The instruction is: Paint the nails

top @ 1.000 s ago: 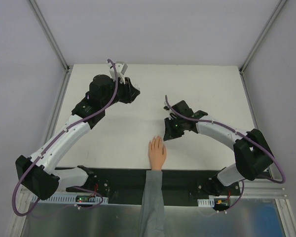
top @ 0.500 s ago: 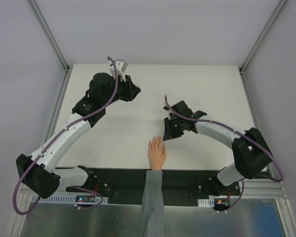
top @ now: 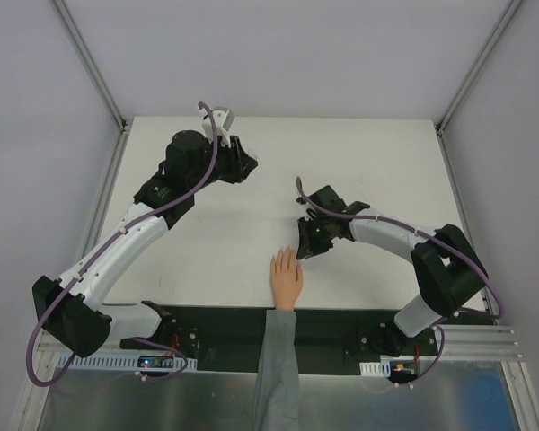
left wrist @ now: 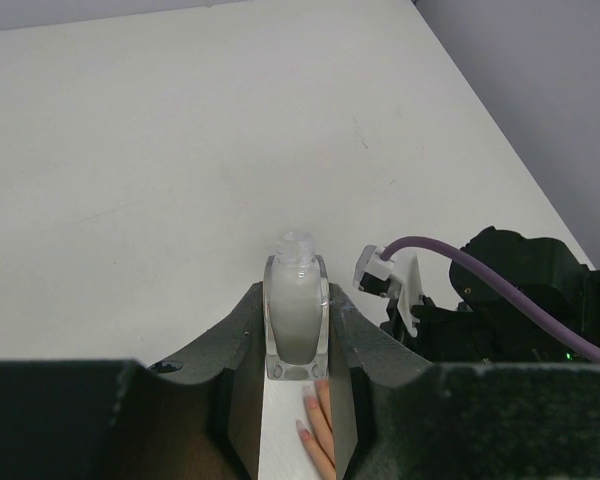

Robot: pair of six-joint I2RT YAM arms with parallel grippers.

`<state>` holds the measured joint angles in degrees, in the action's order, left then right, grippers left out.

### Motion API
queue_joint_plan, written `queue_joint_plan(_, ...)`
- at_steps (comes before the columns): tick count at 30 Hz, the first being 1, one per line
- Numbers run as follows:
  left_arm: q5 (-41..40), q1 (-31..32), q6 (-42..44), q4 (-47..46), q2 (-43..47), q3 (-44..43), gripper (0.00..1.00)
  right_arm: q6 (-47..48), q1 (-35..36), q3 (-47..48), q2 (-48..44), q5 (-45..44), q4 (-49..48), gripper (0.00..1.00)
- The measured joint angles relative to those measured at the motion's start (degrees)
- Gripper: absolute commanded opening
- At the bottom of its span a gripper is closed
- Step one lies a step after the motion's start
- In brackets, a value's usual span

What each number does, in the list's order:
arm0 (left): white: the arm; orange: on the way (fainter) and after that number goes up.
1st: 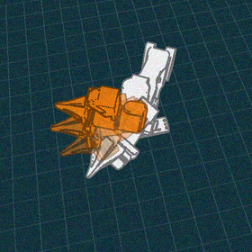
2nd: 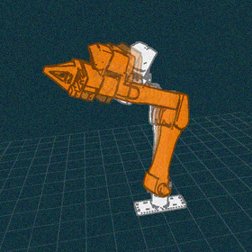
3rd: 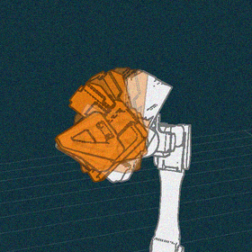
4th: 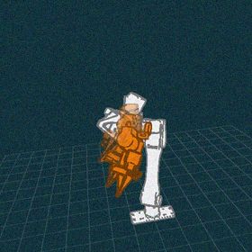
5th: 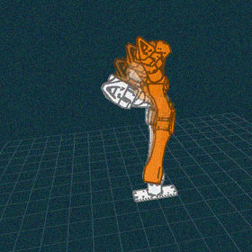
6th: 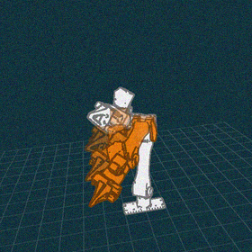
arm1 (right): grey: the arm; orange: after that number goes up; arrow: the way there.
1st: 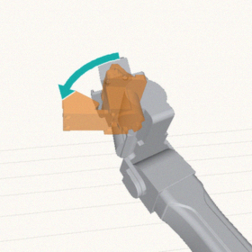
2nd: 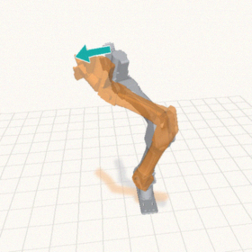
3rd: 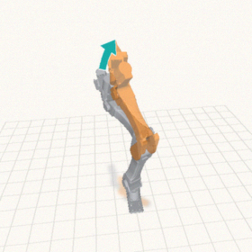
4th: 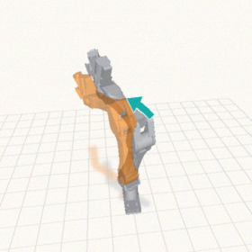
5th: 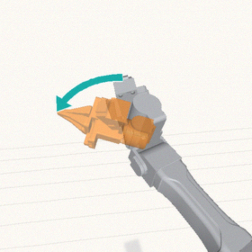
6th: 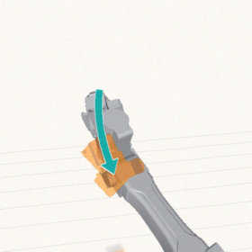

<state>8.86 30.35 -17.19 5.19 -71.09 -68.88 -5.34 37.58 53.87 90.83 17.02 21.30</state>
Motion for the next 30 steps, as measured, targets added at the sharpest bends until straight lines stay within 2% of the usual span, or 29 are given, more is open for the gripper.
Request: queue_joint_plan(30, 0.3, 0.0, 0.1, 0.0, -0.9, -2.2, 0.00, 0.0, 0.0, 2.3, 2.8, 0.4, -1.0, 0.00)
